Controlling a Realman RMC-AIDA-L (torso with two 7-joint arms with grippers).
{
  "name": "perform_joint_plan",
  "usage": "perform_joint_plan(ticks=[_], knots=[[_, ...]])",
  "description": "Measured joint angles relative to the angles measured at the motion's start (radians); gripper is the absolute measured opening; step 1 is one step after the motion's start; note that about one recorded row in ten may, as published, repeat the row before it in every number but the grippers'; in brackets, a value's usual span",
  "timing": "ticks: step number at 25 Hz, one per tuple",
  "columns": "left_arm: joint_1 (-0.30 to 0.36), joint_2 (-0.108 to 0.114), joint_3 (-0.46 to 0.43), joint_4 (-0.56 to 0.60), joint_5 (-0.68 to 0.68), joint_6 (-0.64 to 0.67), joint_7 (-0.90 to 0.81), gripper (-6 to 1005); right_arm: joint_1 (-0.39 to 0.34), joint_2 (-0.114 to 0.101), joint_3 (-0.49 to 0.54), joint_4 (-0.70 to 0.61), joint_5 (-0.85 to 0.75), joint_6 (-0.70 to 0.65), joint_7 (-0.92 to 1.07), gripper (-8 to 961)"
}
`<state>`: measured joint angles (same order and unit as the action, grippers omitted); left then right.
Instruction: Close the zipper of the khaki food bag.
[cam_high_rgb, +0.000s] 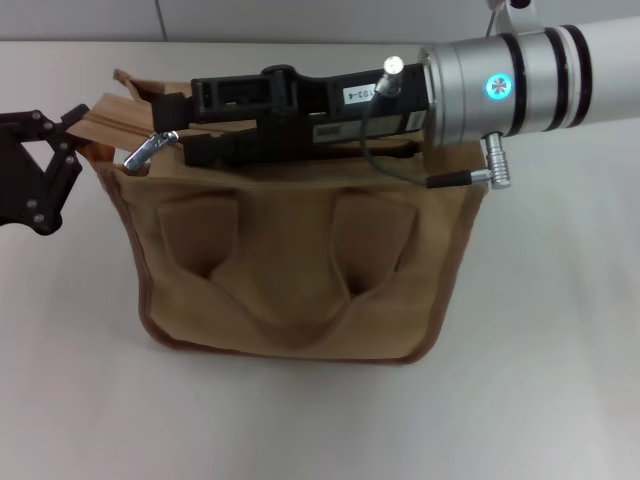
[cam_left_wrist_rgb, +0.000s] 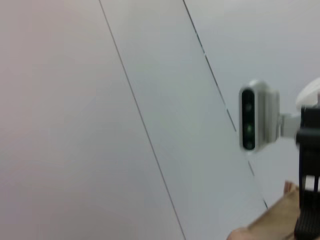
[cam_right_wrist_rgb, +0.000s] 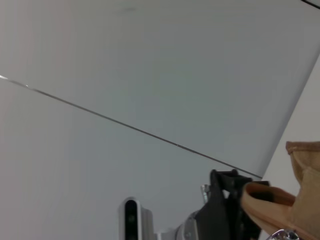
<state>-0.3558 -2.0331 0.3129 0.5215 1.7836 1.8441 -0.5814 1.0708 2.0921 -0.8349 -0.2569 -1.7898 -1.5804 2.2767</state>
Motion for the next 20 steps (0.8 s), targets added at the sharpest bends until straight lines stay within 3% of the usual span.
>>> perform_joint_plan(ticks=[10,20], knots=[[-0.004,-0.016,0.000,0.007,-0.038,0.088,-0.008,19,0.048,0.000,-0.023,0.048,0.004,0.049,-0.001,810],[-0.021,-0.029,0.010,0.008,-0.063,0.117,-0.017,23,0.041,0.000,-0.059,0.046,0.080,0.051,-0.011,810]])
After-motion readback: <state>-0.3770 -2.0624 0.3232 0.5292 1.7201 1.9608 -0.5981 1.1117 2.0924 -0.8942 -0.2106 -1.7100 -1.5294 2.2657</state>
